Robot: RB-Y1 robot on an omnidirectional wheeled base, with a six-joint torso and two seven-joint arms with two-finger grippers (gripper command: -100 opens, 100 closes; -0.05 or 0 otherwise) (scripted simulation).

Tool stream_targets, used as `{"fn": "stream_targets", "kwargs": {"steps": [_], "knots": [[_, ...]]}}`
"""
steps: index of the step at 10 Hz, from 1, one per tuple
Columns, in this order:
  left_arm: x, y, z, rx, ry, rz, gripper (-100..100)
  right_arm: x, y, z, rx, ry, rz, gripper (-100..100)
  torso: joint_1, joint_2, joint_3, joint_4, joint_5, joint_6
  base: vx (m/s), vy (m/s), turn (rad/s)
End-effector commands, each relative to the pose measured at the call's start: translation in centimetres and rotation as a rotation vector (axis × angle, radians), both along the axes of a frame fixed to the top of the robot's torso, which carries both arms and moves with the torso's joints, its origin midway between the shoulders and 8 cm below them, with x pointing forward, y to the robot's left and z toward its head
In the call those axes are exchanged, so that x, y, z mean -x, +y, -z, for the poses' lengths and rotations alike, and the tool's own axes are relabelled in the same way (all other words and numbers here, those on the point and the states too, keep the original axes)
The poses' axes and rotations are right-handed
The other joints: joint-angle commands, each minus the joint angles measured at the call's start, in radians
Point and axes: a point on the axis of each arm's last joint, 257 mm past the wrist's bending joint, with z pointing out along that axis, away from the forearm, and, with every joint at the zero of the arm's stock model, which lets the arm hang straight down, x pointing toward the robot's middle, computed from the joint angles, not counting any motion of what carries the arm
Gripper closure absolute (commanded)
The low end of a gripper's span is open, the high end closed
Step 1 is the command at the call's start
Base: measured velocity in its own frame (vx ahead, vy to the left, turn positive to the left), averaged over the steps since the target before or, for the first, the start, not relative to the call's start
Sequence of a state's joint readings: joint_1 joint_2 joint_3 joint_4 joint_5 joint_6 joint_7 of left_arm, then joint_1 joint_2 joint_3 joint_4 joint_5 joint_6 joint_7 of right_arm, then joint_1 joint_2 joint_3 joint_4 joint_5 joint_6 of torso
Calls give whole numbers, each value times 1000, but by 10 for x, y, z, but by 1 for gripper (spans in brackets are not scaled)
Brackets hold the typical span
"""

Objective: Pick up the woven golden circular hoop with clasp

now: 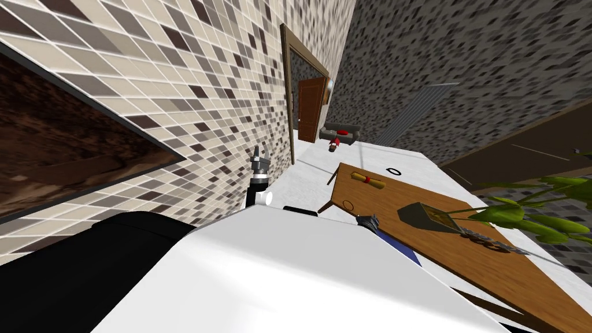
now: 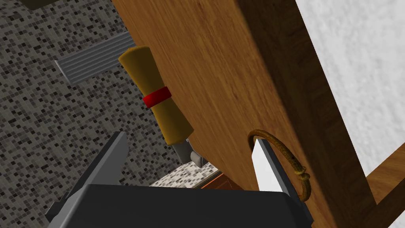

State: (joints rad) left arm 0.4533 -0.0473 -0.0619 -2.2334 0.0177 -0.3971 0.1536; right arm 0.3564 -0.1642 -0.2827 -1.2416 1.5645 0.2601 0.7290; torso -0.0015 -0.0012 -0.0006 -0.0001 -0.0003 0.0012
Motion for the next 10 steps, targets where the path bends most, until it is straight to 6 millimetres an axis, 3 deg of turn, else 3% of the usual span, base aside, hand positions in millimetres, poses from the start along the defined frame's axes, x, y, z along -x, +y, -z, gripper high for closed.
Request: {"fn": "stream_targets", "kwargs": {"steps": [1, 5, 10], "knots": [[0, 0, 0, 0, 0, 0, 0, 8, 1, 9, 38, 56, -11, -100, 0, 0, 0, 0, 0, 0, -19, -16, 167], [0, 0, 0, 0, 0, 0, 0, 20, 7, 26, 76, 131, -23, -100, 0, 0, 0, 0, 0, 0, -13, -15, 135], [0, 0, 0, 0, 0, 0, 0, 33, 42, 57, 123, 253, -74, -100, 0, 0, 0, 0, 0, 0, -11, -24, 202]]}}
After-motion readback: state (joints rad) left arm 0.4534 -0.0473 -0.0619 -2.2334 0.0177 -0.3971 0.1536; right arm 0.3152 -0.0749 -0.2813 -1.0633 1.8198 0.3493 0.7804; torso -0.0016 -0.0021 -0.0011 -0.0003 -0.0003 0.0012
